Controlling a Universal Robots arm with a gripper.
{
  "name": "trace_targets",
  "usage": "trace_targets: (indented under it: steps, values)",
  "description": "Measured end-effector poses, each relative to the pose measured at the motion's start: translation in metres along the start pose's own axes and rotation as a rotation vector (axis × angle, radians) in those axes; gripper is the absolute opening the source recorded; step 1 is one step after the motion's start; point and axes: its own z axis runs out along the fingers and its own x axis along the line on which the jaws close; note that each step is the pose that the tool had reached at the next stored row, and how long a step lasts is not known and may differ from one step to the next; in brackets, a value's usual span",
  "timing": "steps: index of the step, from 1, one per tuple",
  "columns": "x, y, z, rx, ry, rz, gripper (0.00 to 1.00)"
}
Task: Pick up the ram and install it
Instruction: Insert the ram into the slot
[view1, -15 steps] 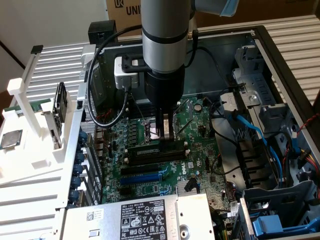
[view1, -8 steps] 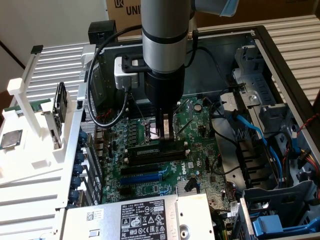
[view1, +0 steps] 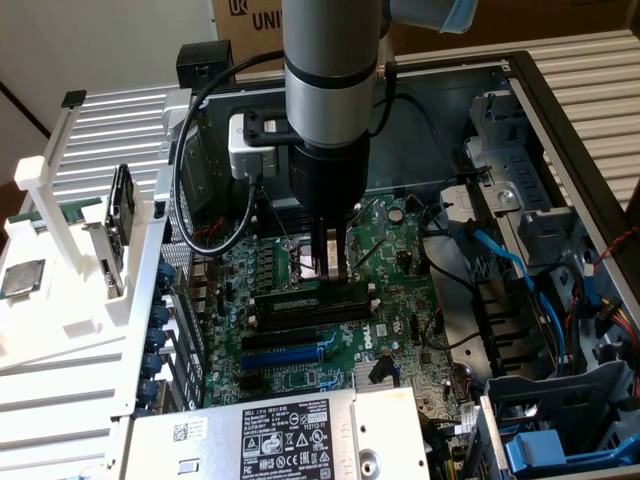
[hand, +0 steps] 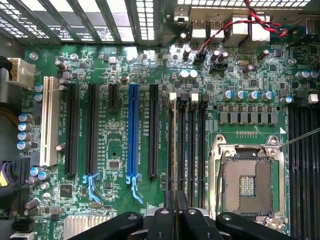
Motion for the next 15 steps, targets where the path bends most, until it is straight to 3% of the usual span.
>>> trace_targets:
  steps: [15]
  values:
    - [0.0007, -0.0011, 0.0002, -0.0014, -0.0007, 0.009, 0.13]
